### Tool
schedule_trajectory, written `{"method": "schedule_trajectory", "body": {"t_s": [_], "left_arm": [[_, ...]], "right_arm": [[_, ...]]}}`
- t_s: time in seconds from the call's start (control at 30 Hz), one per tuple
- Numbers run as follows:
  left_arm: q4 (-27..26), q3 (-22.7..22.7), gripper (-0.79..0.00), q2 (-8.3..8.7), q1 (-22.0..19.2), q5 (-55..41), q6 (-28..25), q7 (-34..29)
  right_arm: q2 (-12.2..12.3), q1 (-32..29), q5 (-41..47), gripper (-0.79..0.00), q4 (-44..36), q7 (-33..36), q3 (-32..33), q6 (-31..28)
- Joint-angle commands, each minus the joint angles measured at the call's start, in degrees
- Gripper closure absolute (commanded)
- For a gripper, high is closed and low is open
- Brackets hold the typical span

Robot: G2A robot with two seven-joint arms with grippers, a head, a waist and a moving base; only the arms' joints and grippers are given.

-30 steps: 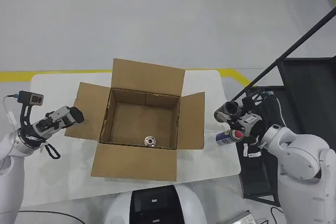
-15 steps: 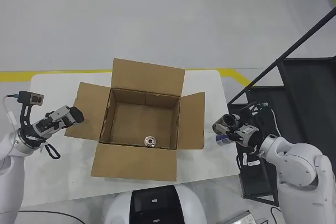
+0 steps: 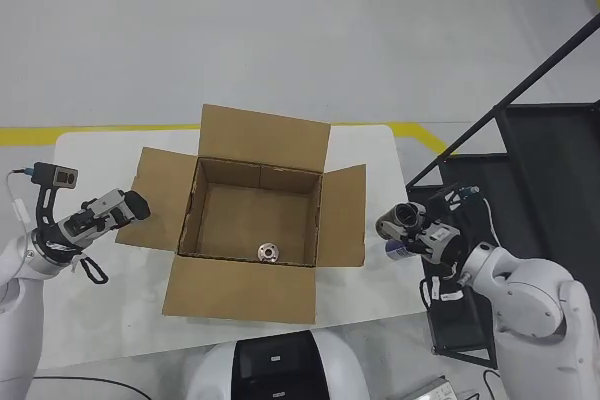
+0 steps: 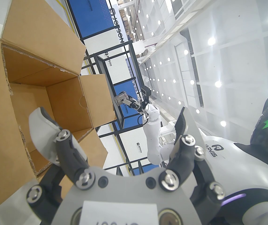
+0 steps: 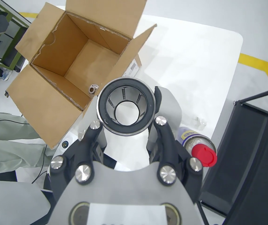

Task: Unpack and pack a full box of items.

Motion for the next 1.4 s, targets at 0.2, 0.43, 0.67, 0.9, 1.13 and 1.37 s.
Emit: {"method": "schedule_trajectory", "body": {"t_s": [0.2,0.43,0.67,0.9,1.13,1.37], "left_arm": [[0.0,0.0,-0.785,0.00,0.0,0.0,0.0,0.0],[0.0,0.0,-0.785,0.00,0.0,0.0,0.0,0.0],[0.0,0.0,-0.785,0.00,0.0,0.0,0.0,0.0],[0.0,0.0,-0.785,0.00,0.0,0.0,0.0,0.0],[0.0,0.0,-0.785,0.00,0.0,0.0,0.0,0.0],[0.0,0.0,-0.785,0.00,0.0,0.0,0.0,0.0]], "right_arm": [[-0.1,-11.4,-11.0,0.000,3.7,-14.4,1.5,-10.3],[-0.2,-16.0,-33.2,0.000,6.2,-28.5,-1.2,-10.4],[-0.3,-16.8,-34.4,0.000,7.1,-31.4,-2.6,-10.1],[-0.3,-16.8,-34.4,0.000,7.1,-31.4,-2.6,-10.1],[-0.1,-14.6,-37.3,0.000,10.9,-33.8,-4.8,-10.3],[0.2,-10.0,-41.4,0.000,20.6,-39.7,-9.2,-9.7]]}}
